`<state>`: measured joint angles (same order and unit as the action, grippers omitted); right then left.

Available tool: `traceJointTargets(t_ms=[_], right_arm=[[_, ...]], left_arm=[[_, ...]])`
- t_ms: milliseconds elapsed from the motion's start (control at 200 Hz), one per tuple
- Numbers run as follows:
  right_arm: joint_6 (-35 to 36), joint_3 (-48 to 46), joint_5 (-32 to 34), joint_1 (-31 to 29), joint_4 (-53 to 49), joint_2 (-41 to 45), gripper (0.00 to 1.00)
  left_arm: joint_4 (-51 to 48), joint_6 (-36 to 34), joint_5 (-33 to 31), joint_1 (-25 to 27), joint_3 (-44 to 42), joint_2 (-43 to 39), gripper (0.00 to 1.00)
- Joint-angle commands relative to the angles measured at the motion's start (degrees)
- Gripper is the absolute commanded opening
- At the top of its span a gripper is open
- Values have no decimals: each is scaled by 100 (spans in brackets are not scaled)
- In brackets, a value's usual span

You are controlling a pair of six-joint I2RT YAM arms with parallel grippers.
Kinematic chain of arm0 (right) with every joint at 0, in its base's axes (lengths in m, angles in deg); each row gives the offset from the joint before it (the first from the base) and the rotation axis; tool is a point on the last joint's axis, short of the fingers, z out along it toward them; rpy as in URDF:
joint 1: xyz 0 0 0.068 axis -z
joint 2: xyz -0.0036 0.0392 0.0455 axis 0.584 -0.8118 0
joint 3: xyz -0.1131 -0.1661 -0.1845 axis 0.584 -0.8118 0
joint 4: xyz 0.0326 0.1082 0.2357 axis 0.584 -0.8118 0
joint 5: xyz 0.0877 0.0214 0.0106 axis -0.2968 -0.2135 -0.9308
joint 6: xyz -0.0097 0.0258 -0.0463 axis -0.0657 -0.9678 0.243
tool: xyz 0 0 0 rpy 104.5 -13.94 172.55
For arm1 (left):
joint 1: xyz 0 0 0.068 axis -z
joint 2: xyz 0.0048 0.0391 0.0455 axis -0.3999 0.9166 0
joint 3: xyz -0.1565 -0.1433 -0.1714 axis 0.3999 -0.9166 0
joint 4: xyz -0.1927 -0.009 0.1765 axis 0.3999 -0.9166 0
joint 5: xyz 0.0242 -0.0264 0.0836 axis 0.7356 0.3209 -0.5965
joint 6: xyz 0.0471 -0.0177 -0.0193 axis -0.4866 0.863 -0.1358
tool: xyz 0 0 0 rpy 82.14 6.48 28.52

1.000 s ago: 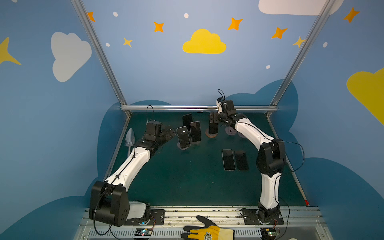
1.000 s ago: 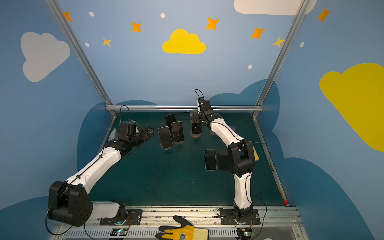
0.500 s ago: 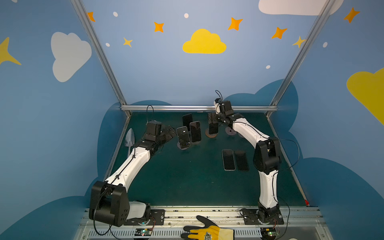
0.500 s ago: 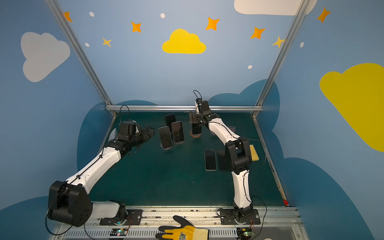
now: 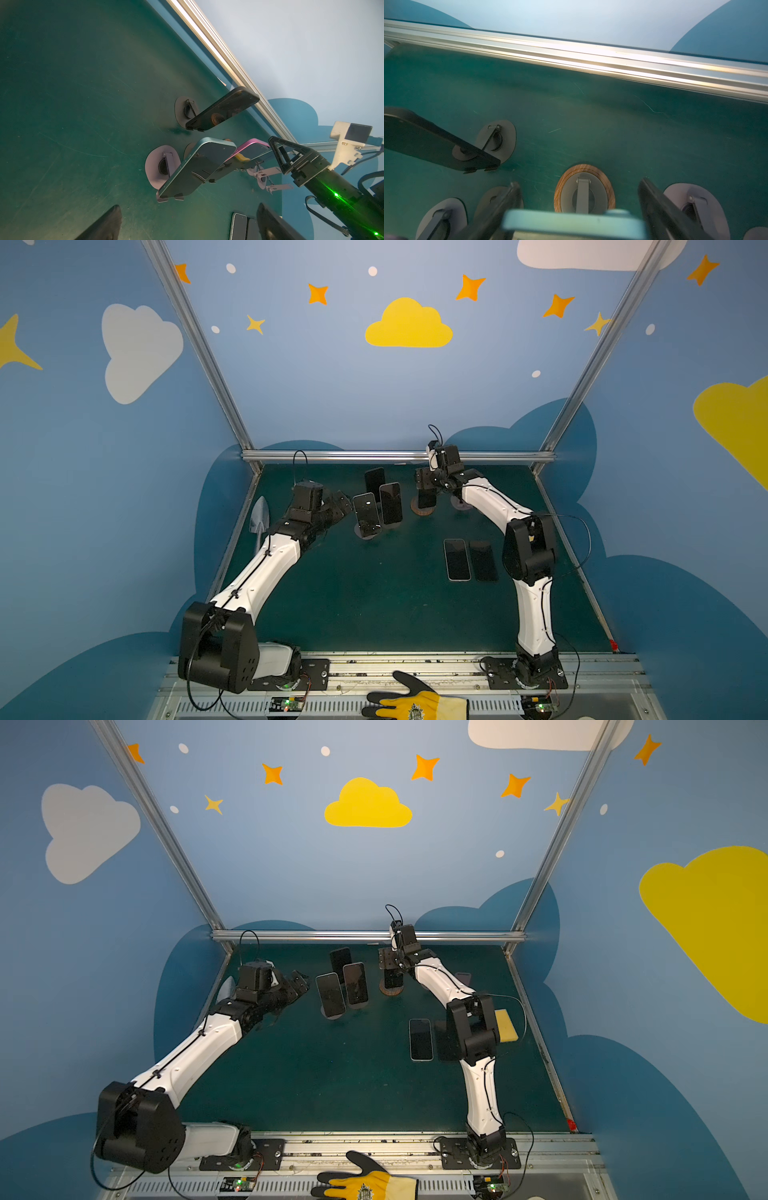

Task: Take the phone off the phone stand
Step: 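Lower the open right gripper and close it on the phone's top edge, then lift the light-blue phone up off the wooden stand with the right gripper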

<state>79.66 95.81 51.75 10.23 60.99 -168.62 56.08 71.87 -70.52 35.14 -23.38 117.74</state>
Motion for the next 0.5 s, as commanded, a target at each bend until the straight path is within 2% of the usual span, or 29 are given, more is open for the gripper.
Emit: traceJointTargets(t_ms=[0, 300, 496], right_arm=[[-108, 77, 24, -23, 205, -77, 86], [44, 31, 69, -19, 197, -124, 75], [39, -82, 215, -59, 193, 81, 74]], left_arm=[[114, 37, 44, -50, 82, -61, 100], [308, 71, 204, -76, 8, -89, 100], [392, 83, 204, -76, -23, -102, 100]])
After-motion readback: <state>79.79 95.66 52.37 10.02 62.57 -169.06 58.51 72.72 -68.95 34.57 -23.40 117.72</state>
